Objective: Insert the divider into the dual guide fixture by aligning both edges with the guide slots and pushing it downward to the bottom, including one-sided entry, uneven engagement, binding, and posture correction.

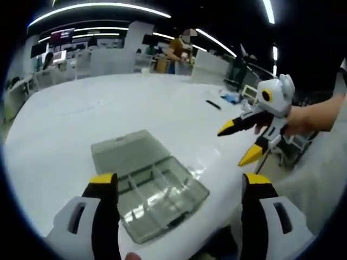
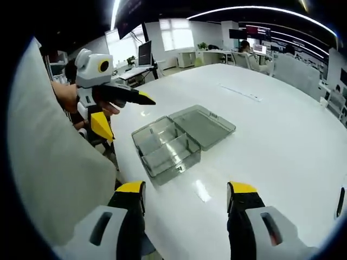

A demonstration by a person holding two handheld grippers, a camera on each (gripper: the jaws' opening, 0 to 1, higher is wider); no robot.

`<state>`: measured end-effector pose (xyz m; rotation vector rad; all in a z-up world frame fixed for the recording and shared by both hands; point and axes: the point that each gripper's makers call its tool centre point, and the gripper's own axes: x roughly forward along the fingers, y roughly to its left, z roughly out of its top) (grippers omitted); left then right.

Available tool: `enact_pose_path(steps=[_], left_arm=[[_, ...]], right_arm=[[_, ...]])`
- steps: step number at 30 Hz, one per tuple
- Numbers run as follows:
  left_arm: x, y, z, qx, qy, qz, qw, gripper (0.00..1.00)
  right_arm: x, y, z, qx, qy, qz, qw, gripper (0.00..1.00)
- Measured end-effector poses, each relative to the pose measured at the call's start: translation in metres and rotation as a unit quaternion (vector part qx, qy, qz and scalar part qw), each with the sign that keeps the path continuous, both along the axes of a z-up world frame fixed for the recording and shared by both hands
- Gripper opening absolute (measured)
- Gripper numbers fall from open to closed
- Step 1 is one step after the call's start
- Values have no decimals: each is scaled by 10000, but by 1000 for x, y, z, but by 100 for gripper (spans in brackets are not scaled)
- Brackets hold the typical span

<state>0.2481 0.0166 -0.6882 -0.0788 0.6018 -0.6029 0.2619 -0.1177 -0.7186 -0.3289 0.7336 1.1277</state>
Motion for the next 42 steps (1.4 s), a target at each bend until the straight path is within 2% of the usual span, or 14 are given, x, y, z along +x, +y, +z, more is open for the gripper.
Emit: enact_pose_path(steps=[5, 10, 16, 42], left_arm=[[0, 1, 0, 19, -26, 14, 10000, 93], [-3, 2, -2, 10, -3, 44, 10000, 93], [-4, 0, -2, 1, 2, 56, 10000, 92], [8, 1, -3, -21, 46, 171, 9998, 91]], right_arm=[[6, -14, -4, -144, -29, -5, 9999, 58], [14, -39, -12, -269, 34, -217, 9994, 57], [19, -55, -16, -385, 48, -317, 9987, 57], [36, -88, -33, -755, 118, -249, 9968, 55]])
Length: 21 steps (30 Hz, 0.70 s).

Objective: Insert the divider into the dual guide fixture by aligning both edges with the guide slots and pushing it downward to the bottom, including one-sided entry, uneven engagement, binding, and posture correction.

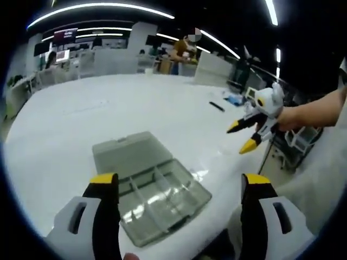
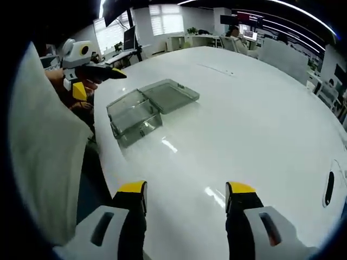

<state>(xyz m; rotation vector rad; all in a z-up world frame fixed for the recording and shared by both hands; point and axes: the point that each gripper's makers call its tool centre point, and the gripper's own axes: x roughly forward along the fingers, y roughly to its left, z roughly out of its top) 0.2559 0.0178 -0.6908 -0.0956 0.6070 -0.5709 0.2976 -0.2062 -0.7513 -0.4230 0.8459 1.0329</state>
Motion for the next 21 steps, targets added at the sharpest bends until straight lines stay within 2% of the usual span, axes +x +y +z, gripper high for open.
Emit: enact_pose_path(steps=[9, 16, 21], left_arm=[[1, 0, -2, 42, 31, 7, 10000, 91], [0, -4, -4, 17, 70, -12, 10000, 91], [-1, -8, -3, 42, 82, -64, 9999, 90]], right_arm=[[6, -13, -7, -159, 10, 54, 9999, 54], [2, -19, -15, -463, 0, 362, 9983, 53], [1, -19, -16, -448, -7, 402, 9982, 53]])
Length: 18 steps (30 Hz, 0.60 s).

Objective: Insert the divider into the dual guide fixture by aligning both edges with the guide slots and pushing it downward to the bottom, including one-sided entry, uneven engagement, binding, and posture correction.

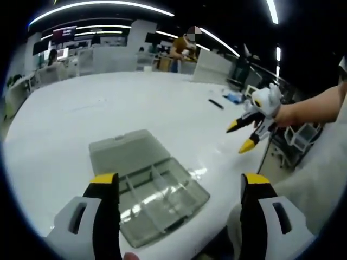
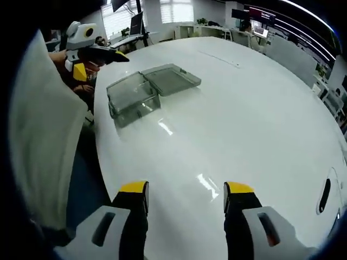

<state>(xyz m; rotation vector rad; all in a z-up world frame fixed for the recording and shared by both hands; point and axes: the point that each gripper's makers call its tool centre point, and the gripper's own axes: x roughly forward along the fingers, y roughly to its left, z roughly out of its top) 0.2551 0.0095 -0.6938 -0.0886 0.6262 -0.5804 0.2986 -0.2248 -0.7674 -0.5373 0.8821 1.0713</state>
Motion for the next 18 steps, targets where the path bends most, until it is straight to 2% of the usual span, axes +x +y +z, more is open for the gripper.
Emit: enact_pose_path(steps=[6, 18], left_arm=[[-1, 0, -1, 48, -3, -19, 10000, 90], [-3, 2, 0, 104, 10, 57, 9999, 90]], right_arm=[[-1, -4, -2, -76, -39, 114, 9999, 52], [2, -14, -8, -415, -93, 611, 9972, 50]])
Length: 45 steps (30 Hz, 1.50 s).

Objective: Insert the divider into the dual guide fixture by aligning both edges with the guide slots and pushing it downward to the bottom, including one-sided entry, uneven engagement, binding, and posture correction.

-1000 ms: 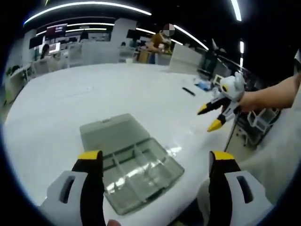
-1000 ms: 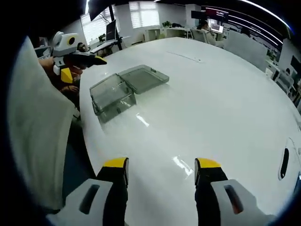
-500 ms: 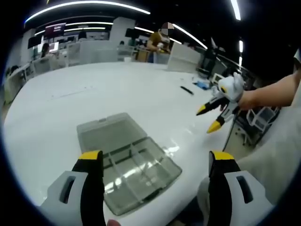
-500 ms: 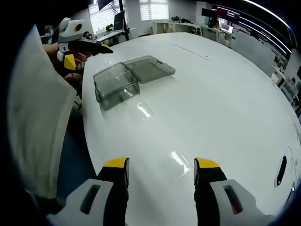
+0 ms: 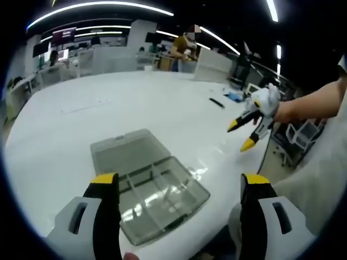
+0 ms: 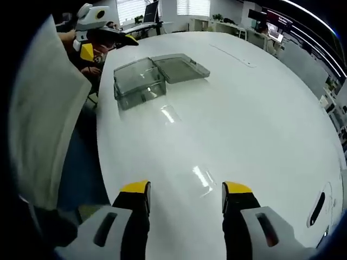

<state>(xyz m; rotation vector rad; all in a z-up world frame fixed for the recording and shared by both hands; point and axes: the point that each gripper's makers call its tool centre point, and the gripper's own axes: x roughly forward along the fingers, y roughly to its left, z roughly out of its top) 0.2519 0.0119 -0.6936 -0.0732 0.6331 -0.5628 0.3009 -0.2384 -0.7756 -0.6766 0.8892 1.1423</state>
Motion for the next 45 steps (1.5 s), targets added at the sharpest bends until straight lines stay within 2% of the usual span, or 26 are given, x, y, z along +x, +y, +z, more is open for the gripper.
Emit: enact_pose_path(steps=[6, 17, 22, 45], left_arm=[[0, 0, 0, -44, 23, 69, 10000, 90], [0, -4, -4, -54, 83, 62, 9999, 90], [0, -3, -5, -36, 90, 53, 9999, 89], [-3, 7, -2, -34, 52, 254, 9997, 89]], right_arm=[[2, 0, -1, -46, -32, 215, 9998, 49], [5, -12, -16, -469, 18, 561, 9973, 48], [7, -13, -17, -581, -11, 704, 9958, 48], [13, 2, -26, -772, -31, 1485, 9859, 40]])
